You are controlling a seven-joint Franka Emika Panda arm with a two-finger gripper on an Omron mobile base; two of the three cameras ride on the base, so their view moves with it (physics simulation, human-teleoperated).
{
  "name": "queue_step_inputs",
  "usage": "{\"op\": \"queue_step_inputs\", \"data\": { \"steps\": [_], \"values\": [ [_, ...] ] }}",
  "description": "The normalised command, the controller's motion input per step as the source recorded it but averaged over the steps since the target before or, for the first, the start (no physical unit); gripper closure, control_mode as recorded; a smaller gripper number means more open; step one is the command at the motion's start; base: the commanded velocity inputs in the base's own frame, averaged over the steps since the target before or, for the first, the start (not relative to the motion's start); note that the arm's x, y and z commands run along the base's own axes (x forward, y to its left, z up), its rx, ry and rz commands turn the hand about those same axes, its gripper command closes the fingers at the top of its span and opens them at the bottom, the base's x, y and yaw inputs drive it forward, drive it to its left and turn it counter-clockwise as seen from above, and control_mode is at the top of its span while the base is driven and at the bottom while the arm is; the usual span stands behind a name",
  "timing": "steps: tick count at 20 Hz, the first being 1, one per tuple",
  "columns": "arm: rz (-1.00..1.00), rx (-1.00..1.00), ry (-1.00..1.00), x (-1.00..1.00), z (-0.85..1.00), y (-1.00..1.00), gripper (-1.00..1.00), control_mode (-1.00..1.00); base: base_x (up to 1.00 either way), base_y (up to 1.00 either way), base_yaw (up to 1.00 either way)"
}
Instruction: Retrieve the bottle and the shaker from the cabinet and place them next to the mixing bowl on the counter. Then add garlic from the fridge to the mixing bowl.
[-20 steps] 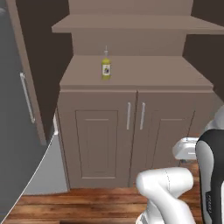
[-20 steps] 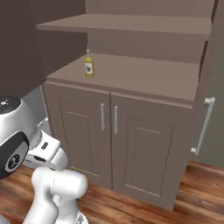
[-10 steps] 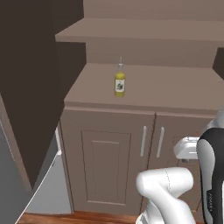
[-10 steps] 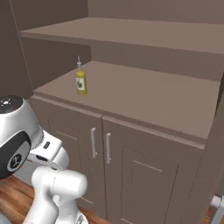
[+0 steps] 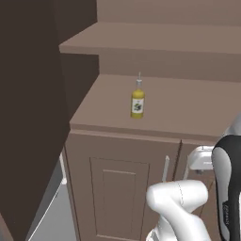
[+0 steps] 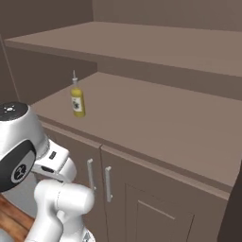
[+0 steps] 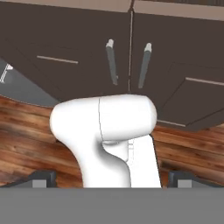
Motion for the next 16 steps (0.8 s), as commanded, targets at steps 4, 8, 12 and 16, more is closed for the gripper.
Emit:
{"op": "queue_step_inputs", "data": {
  "steps": [4, 8, 12, 16],
  "values": [
    [0.05, 0.0, -0.02, 0.03, 0.0, 0.09, -1.0, -1.0, 0.23, 0.33, 0.11],
    [0.18, -0.06, -0.27, 0.0, 0.12, 0.34, -1.0, -1.0, 0.0, 0.0, 0.0],
    [0.2, -0.12, -0.5, 0.0, 0.35, 0.29, -1.0, -1.0, 0.0, 0.0, 0.0],
    [0.25, -0.01, -0.52, 0.19, 0.41, -0.06, -1.0, -1.0, 0.0, 0.0, 0.0]
  ]
}}
